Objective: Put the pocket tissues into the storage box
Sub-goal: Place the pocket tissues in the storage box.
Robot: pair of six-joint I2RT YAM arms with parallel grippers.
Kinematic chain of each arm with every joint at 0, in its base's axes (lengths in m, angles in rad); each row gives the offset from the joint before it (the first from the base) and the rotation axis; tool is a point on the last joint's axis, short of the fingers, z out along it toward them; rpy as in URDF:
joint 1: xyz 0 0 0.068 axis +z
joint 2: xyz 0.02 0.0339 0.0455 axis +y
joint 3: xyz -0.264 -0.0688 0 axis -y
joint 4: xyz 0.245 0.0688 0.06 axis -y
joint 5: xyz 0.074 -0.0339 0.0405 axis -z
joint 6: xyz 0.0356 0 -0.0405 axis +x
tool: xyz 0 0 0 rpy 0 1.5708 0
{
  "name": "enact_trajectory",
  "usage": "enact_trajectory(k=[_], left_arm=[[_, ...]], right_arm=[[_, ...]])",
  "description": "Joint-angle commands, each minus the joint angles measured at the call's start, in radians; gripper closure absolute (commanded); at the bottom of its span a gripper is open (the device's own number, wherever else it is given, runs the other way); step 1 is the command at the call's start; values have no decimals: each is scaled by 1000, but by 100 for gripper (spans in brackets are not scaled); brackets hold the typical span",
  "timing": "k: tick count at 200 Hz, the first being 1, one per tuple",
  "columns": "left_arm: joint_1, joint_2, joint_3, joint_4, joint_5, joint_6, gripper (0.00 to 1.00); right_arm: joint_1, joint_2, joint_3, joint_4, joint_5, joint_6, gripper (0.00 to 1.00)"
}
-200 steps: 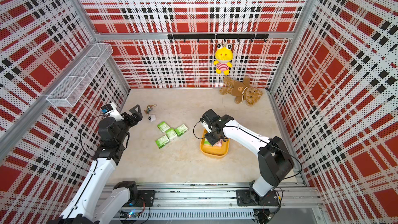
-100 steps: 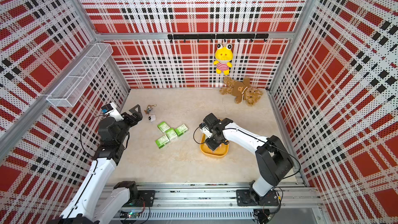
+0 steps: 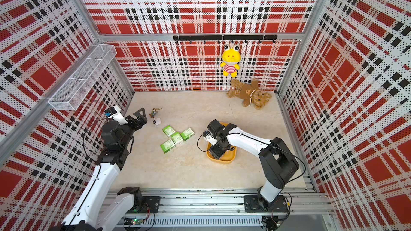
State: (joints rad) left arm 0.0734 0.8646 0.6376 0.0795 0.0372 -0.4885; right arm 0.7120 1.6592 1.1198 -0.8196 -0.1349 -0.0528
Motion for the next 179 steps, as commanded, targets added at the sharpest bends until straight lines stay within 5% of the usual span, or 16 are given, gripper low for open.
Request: enact_trajectory(k=[1, 86, 160, 179], left_arm=[[6, -10, -9, 13, 1, 10, 1], [5, -10, -9, 11, 3, 10, 1], [5, -15, -15, 8, 2, 11, 1], [6, -16, -16, 8, 3, 11, 1]], right_arm=[[11, 14, 8, -14, -28, -7, 37], [-6, -24, 57, -4, -23, 24, 26], [-183, -81, 9, 92, -358, 211, 23], [-200, -93, -13, 109, -344, 249, 23]])
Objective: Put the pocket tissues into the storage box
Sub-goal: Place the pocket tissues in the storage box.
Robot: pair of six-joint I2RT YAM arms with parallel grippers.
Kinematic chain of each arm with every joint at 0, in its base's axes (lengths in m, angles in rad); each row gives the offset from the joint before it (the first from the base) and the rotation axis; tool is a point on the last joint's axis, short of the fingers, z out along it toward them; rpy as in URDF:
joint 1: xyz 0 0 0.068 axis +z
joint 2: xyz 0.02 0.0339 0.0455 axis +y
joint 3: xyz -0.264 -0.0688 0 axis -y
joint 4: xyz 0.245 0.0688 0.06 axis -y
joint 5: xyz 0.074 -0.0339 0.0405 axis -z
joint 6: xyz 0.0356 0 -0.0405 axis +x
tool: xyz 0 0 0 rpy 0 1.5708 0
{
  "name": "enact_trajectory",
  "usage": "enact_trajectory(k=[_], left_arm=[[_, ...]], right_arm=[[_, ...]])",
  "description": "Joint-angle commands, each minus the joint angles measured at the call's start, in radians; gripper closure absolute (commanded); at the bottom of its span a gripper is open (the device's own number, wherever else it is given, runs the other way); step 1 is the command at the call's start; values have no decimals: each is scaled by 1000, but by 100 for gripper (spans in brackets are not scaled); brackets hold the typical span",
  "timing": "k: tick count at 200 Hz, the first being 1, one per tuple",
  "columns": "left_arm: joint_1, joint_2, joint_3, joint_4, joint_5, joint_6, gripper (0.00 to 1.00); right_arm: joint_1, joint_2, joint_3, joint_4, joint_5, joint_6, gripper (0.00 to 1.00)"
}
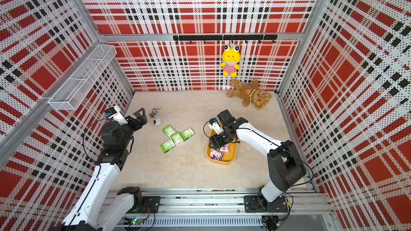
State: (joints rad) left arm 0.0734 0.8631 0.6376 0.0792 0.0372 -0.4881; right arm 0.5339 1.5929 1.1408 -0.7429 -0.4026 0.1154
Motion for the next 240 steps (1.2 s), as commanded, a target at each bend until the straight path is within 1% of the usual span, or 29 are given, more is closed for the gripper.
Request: enact_trajectory(k=[1, 17, 29, 52, 73, 101, 134, 200, 240], left_arm=[[6, -15, -16, 8, 2, 11, 1], [6, -16, -16, 9, 1, 11, 1], [6, -13, -15, 10, 1, 10, 1], [6, -11, -13, 10, 3, 9, 1], [6, -12, -13, 11, 3, 7, 1], [6, -15, -13, 11, 2, 9, 1], [6, -10, -10, 11, 3, 8, 1], [6, -6, -6, 13, 2, 13, 1], [5, -6, -9, 13, 1, 13, 1]], right_arm=[[-22, -27, -35, 32, -73, 81, 23], [-22, -41, -55, 30, 8, 90, 24], [-22, -38, -62, 22, 16, 83, 25], [-22, -21, -64, 23, -33, 85, 33], [-22, -15, -77, 57, -87, 111, 42], [-20, 14, -94, 69, -107, 127, 50], [-10, 27, -113, 78, -79, 122, 53], [13, 68, -98, 94, -109, 122, 55], [31, 93, -119, 99, -109, 122, 57]])
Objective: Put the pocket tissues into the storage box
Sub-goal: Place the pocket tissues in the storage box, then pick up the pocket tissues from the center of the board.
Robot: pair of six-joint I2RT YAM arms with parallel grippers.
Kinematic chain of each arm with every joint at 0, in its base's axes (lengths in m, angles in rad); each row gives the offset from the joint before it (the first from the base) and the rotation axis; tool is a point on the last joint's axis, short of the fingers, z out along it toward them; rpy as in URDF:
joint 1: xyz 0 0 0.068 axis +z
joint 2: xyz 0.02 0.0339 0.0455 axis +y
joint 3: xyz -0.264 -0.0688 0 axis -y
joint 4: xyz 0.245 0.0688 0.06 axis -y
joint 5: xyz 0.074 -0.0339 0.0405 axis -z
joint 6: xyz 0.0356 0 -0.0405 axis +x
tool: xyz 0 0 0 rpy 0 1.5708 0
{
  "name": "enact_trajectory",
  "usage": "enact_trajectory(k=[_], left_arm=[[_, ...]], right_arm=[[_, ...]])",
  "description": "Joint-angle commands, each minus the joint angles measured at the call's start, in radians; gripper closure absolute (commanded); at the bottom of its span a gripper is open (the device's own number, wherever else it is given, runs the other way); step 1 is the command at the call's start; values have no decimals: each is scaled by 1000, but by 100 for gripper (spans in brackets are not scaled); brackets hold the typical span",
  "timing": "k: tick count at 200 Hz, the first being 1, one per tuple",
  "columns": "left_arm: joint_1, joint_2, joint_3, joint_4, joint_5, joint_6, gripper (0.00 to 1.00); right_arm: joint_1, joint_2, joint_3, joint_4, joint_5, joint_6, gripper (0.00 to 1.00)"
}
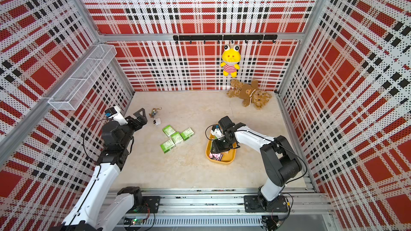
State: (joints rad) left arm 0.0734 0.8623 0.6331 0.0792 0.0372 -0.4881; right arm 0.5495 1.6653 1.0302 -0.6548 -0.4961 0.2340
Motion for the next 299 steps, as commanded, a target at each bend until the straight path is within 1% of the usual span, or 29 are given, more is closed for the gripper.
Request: enact_trajectory(k=[1, 47, 81, 92, 120, 156, 183, 201, 221, 246, 262, 282, 299], left_arm=[[6, -6, -4, 13, 1, 13, 1], [6, -5, -9, 11, -1, 14, 1], [6, -8, -10, 10, -3, 16, 1], [6, -8, -9, 8, -3, 17, 1], [6, -6, -10, 8, -2, 14, 1], [5, -5, -9, 8, 1, 9, 1], [5, -8, -12, 8, -1, 9, 1], [5, -9, -12, 8, -1, 7, 1], [4, -11, -12, 8, -2, 6, 1], [5, -15, -9, 4, -3, 5, 1], [4, -20, -9, -1, -4, 6, 1], [6, -23, -9, -2, -4, 5, 1], [4, -23, -6, -4, -3, 2, 1]], right_arm=[[16, 21, -8, 11, -15, 4, 57], [18, 22, -9, -3, 19, -11, 57], [18, 16, 21, -14, 49, -18, 51], [18, 1, 47, -25, 61, -21, 48], [18, -36, 152, -79, 82, -27, 42], [21, -73, 270, -112, 115, -21, 38], [77, -79, 334, -108, 199, -25, 33], [117, -42, 394, -115, 238, -24, 30], [148, 16, 468, -115, 265, -8, 30], [172, 118, 588, -148, 300, 5, 29], [182, 193, 670, -187, 344, 9, 27], [186, 284, 769, -223, 358, 38, 26], [197, 355, 842, -245, 406, 66, 19]])
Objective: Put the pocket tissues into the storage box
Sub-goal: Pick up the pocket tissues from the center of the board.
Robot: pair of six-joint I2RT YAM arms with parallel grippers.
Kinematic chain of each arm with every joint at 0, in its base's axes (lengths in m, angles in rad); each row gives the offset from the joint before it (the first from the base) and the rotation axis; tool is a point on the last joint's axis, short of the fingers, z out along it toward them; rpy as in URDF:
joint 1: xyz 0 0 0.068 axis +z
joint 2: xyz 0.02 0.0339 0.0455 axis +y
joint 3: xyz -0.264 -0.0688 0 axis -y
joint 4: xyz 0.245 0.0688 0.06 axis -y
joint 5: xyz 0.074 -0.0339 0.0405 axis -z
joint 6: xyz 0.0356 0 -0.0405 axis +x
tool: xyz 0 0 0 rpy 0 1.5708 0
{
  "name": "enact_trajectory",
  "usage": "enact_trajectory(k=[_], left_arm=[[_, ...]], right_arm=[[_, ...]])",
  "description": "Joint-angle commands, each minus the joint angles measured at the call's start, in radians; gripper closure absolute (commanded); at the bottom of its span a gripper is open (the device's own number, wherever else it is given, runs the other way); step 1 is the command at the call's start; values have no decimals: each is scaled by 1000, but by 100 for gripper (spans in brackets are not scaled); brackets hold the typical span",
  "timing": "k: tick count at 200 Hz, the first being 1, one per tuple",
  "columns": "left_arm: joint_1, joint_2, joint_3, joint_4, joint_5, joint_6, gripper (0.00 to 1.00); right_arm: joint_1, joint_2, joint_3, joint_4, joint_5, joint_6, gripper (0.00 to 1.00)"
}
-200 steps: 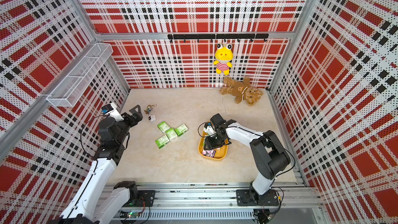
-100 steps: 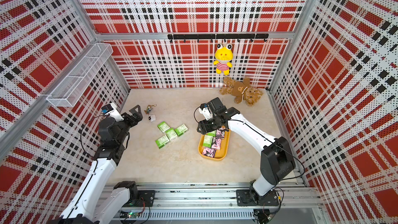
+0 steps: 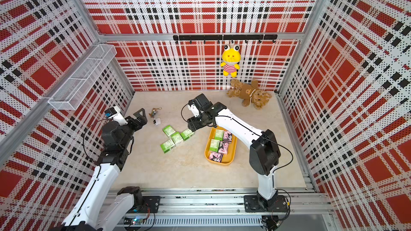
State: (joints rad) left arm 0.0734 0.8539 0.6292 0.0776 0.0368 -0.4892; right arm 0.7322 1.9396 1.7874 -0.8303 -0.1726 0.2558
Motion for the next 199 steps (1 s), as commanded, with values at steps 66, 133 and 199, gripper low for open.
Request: enact_trajectory(k=[66, 133, 199], left_arm=[[4, -12, 10, -9, -2, 4, 1], [6, -9, 4, -9, -8, 15, 1], [8, -18, -10, -13, -14, 41, 1]], right_arm=[[30, 289, 318, -158, 108, 290, 0], [62, 386, 367, -128, 183, 515, 0], [73, 452, 382, -84, 213, 732, 0]])
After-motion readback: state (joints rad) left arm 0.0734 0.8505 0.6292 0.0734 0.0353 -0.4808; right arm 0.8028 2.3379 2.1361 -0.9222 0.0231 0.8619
